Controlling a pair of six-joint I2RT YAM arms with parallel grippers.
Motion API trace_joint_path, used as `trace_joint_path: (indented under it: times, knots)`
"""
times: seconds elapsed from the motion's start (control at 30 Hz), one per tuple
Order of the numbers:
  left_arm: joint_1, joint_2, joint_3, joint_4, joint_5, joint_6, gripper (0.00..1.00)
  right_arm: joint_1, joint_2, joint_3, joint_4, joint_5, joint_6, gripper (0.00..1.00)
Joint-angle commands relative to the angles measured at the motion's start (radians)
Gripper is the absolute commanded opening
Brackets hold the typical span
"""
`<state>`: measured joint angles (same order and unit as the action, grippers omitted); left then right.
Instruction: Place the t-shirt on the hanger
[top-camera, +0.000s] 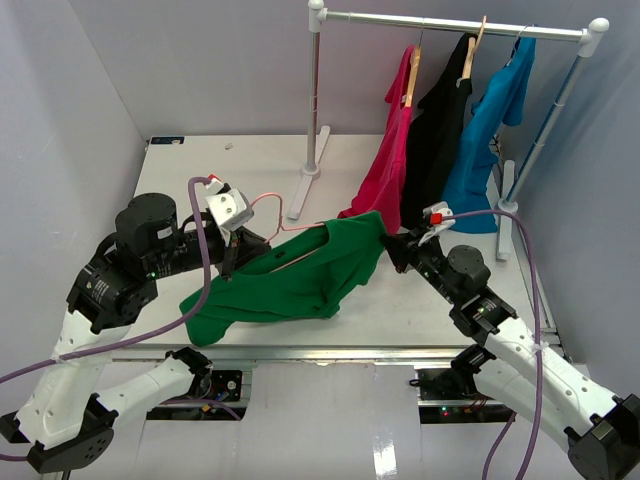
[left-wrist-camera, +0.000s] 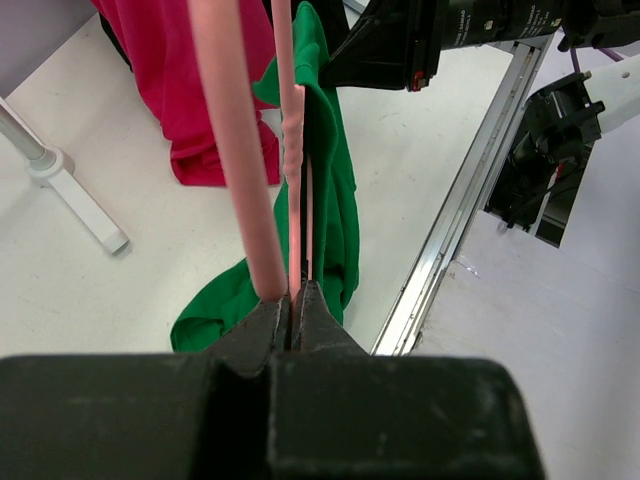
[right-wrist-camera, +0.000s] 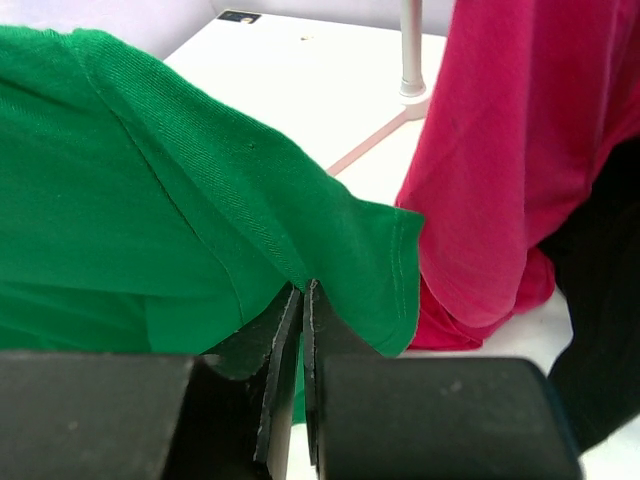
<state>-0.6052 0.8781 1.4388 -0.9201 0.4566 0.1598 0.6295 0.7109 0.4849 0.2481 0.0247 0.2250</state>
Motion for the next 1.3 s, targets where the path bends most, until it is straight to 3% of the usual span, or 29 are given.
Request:
trace_joint_path:
  times: [0.0, 0.23, 0.47, 0.53, 0.6, 0.77, 0.93, 1.1, 1.27]
  knots:
    - [-0.001, -0.019, 0.062, 0.047, -0.014, -0.006, 0.0, -0.004, -0.029, -0.033, 0.021, 0.086, 0.025, 0.08]
    - [-0.001, -0.017, 0.053, 0.055, 0.001, -0.003, 0.0, -0.006, -0.063, -0.071, 0.021, 0.115, 0.064, 0.08]
    - [-0.001, -0.025, 0.029, 0.062, 0.071, 0.027, 0.0, -0.007, -0.117, -0.049, 0.004, 0.05, 0.055, 0.09]
    - [-0.001, -0.022, 0.031, 0.053, 0.097, 0.036, 0.0, -0.007, -0.156, -0.002, -0.04, 0.003, 0.032, 0.18]
    - [-0.001, -0.022, 0.029, 0.047, 0.119, 0.044, 0.0, -0.005, -0.177, 0.056, -0.101, -0.075, -0.005, 0.35]
    - [-0.001, -0.016, 0.026, 0.033, 0.142, 0.052, 0.0, -0.005, -0.198, 0.18, -0.221, -0.116, -0.064, 0.41]
    - [-0.001, -0.019, 0.023, 0.028, 0.162, 0.055, 0.0, -0.007, -0.097, 0.248, -0.247, -0.101, -0.122, 0.39]
    - [-0.001, -0.022, 0.032, 0.011, 0.178, 0.067, 0.0, -0.006, -0.047, 0.251, -0.247, -0.187, -0.183, 0.32]
    - [-0.001, -0.027, 0.031, 0.01, 0.177, 0.064, 0.0, -0.007, -0.063, 0.235, -0.247, -0.182, -0.187, 0.08]
